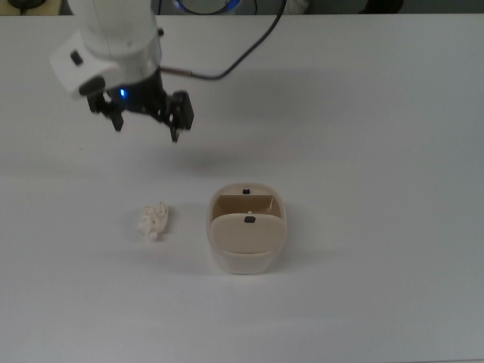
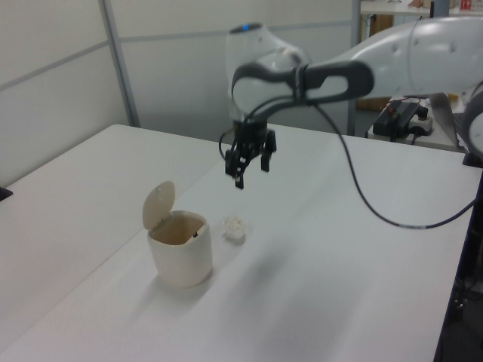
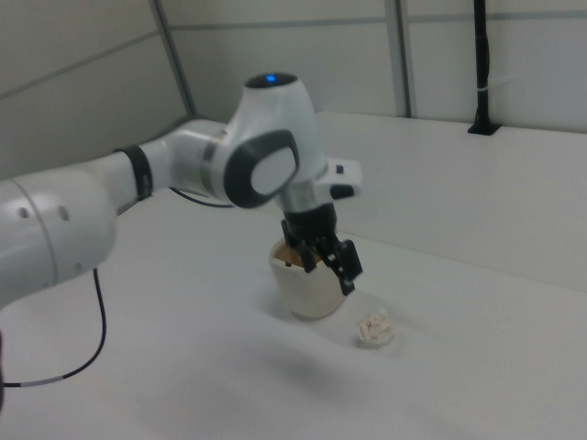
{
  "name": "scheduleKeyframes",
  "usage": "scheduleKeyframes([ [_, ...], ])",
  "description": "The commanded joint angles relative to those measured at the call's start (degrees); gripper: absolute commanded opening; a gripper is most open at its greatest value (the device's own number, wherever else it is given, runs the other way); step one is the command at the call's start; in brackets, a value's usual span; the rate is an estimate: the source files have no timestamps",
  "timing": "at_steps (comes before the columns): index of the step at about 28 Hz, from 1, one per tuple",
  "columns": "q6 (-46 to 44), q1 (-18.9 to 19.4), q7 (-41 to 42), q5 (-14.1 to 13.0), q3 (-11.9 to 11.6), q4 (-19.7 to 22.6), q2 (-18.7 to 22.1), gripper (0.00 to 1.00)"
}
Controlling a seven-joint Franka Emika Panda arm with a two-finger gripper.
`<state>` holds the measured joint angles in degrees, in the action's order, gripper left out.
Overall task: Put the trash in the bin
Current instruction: 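Lower the open gripper down over the crumpled white paper ball, then close the gripper on the paper ball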
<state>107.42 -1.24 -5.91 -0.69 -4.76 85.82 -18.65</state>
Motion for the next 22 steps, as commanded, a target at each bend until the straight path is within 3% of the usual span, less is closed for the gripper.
scheduleKeyframes([
  [1, 7.88, -0.69, 0.46, 0.07, -0.16, -0.21, -7.01, 1.0],
  [9, 18.09, -1.48, -2.97, -0.28, -0.08, 0.05, -13.17, 1.0],
  [22, 21.69, -1.04, -3.32, -0.37, 0.36, 0.14, -16.25, 0.98],
])
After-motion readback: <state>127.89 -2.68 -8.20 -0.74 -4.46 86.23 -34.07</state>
